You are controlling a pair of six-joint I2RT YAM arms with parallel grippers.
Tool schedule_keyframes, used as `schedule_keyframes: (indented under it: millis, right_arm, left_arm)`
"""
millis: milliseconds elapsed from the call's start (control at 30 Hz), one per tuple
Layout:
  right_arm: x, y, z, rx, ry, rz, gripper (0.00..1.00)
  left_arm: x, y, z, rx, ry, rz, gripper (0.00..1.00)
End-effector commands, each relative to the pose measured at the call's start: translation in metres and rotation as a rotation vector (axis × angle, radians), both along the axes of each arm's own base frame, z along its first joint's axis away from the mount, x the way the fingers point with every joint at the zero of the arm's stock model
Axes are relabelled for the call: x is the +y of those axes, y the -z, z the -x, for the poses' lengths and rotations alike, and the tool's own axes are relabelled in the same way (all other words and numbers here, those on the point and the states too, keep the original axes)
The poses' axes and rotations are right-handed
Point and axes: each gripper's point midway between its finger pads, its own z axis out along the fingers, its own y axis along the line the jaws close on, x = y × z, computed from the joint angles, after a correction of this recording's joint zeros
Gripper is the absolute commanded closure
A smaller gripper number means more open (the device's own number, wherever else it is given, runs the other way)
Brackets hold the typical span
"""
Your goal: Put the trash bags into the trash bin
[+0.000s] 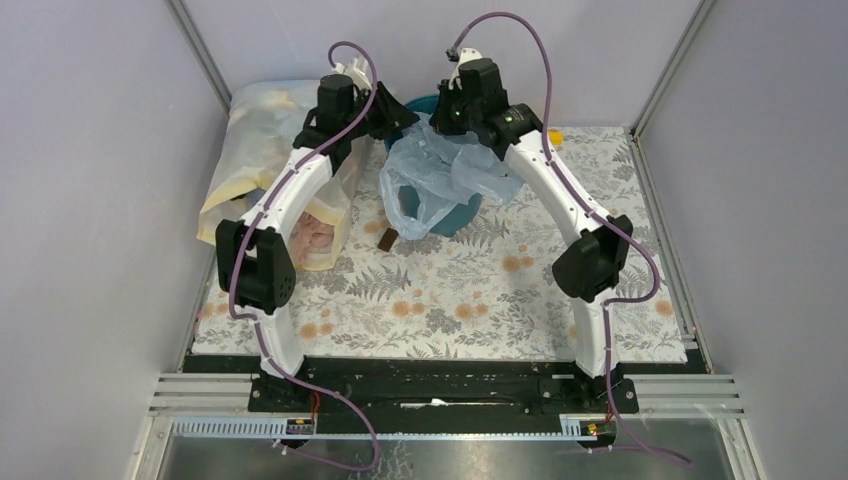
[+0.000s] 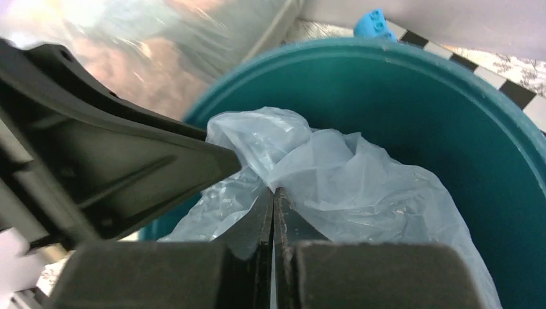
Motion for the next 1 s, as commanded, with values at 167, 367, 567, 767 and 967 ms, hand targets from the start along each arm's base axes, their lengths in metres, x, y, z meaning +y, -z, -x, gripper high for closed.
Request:
schedule_keyframes:
  millis: [167,367,567,767,967]
  right_arm:
    - [-0.01,0.034,-0.017,0.023,0.041,0.129,1.0]
    - [-0.01,0.044,-0.02,0.04,0.052,0.141,0.93]
    - [-0.011,-0.014,-0.005,-0.047,0.028,0.06,0.7]
    - [-0.023,-0.071,0.013,-0.145,0.027,0.013,0.27]
    - [-0.029,-0.128,0.046,-0.255,-0.056,-0.028,0.02]
  left_arm:
    - [0.005,-0.094,0.024,-0.208,0.024,0.033,0.29]
    - [0.017,-0.124,0.058,-0.269,0.017,0.038,0.17]
    - [0.04,-0.102,0.102,-0.223,-0.055,0.038,0.11]
    - [0.057,-0.086,0.157,-0.216,-0.081,0.078,0.07]
    - [0.063,-0.064,0.192,-0.138,-0.107,0.178,0.07]
